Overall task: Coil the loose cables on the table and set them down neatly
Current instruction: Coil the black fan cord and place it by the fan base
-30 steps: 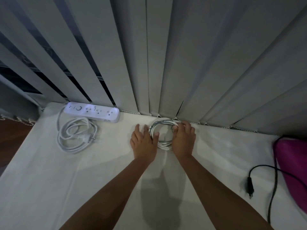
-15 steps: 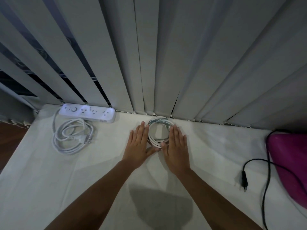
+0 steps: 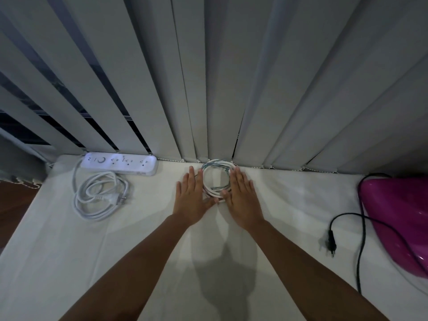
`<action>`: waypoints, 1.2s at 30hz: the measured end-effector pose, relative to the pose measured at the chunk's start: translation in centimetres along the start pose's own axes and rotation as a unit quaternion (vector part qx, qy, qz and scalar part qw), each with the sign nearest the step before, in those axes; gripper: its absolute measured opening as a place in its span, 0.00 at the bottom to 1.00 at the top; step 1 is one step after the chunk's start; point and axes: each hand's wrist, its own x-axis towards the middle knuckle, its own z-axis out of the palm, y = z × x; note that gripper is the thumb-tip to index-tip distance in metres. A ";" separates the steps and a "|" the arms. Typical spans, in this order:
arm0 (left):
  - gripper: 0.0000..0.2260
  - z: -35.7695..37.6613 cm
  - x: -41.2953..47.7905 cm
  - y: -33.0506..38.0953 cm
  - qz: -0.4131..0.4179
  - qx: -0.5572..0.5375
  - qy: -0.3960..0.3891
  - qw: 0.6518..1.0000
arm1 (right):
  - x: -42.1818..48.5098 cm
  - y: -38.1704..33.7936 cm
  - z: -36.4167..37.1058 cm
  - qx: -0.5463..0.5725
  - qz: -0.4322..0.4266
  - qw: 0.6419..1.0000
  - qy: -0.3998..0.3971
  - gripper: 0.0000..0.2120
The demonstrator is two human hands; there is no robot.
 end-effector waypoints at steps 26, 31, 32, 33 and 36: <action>0.25 5.9 -7.4 21.2 0.284 -0.017 -0.042 0.958 | -17.5 13.3 -9.5 0.172 0.385 0.901 0.098 0.14; 0.31 6.1 -7.8 23.0 0.332 0.009 -0.094 0.938 | -20.4 12.7 -10.1 0.106 0.271 0.954 -0.075 0.13; 0.29 6.1 -7.9 22.8 0.341 0.021 -0.103 0.934 | -21.0 12.5 -10.5 0.121 0.263 0.953 -0.084 0.11; 0.26 6.0 -8.1 22.7 0.345 0.023 -0.110 0.932 | -21.4 12.3 -11.0 0.135 0.257 0.953 -0.088 0.09; 0.14 5.5 -8.9 22.1 0.321 -0.010 -0.102 0.942 | -22.1 11.4 -13.5 0.136 0.214 0.961 -0.106 0.07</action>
